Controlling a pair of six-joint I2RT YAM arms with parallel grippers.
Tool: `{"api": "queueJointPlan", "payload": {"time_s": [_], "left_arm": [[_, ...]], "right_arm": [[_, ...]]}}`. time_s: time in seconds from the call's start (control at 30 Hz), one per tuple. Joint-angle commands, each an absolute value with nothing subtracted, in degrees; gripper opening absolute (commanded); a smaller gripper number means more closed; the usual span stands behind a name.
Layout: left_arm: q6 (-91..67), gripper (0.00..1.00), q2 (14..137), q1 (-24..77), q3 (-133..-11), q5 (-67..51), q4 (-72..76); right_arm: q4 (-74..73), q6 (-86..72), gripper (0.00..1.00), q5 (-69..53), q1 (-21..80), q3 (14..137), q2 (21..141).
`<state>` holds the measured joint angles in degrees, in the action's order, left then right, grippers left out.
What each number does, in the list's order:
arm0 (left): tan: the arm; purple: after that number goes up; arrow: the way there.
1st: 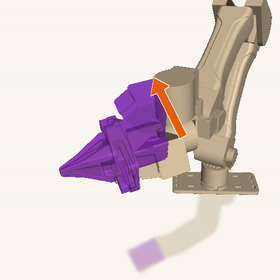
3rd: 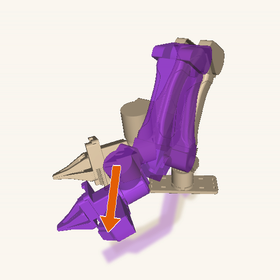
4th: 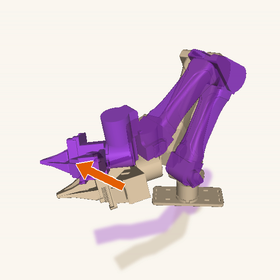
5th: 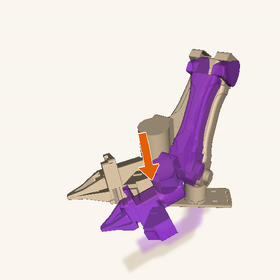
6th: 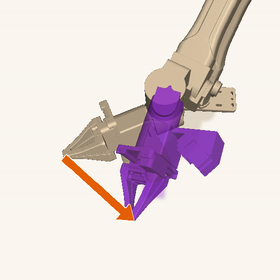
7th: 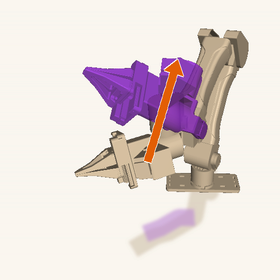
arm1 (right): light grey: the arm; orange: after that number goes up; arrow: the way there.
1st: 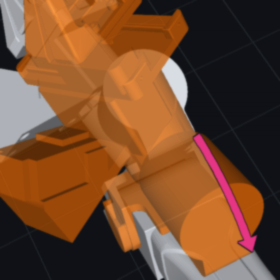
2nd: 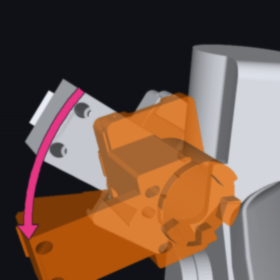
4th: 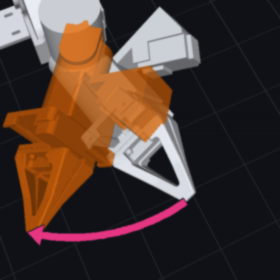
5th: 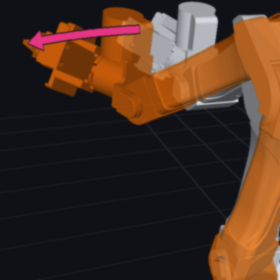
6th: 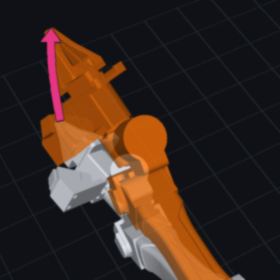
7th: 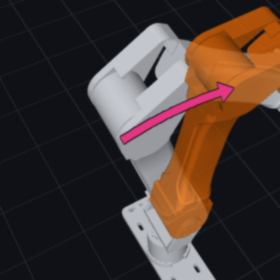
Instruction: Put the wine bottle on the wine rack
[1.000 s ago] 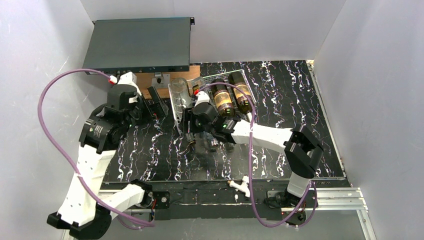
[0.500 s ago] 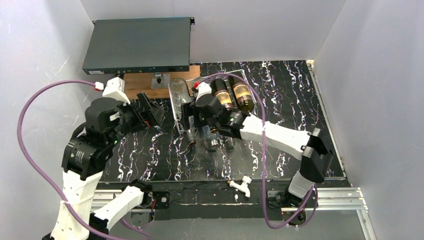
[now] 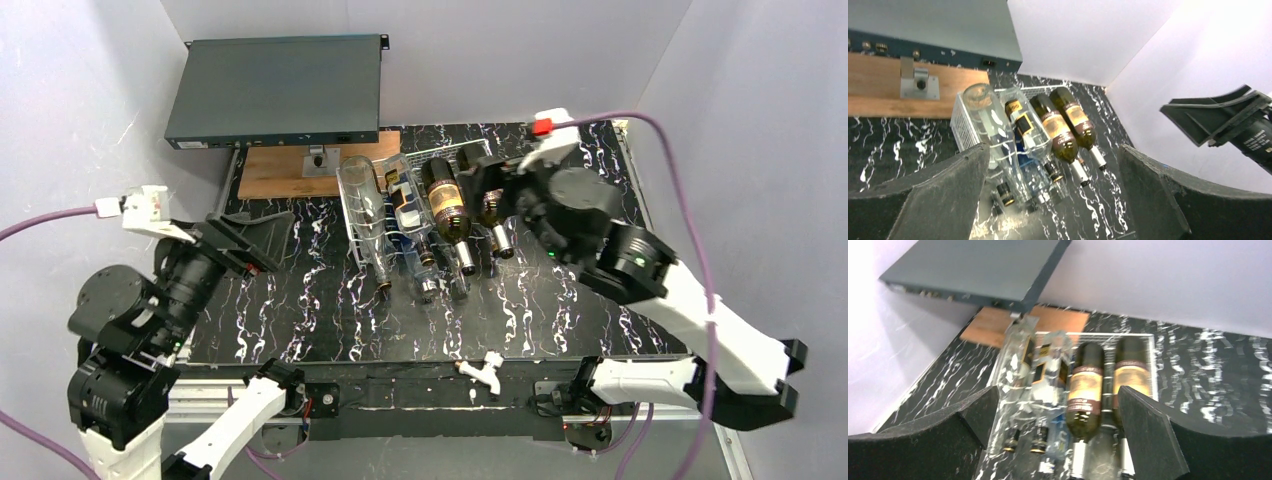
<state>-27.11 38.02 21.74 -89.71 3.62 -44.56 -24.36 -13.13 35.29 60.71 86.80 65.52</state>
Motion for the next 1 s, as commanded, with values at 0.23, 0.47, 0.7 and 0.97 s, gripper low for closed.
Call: {"api": "queueJointPlan", "payload": {"time_s": [0.23,0.47,0.7,0.97], "left_arm": [[-21.23,0.98,35.24,21.48,-89.05,3.61,-34.8],[-18.28,0.98,35.24,21.53,-89.23,4.24,-33.45],[-17.71,0.98,35.51,21.52,-89.06,3.63,-32.67],[-18.21,0.98,35.93,21.53,-88.15,3.12,-30.52]], "right_arm": [[-29.88,-5.17,0.98,52.38,60.47,90.49,55.93],[-27.83,-4.41,0.98,54.38,60.47,88.39,52.44],[-26.41,-4.48,0.98,54.36,60.47,87.51,51.48],[-24.19,-4.39,0.98,54.85,60.47,86.74,50.5]]}}
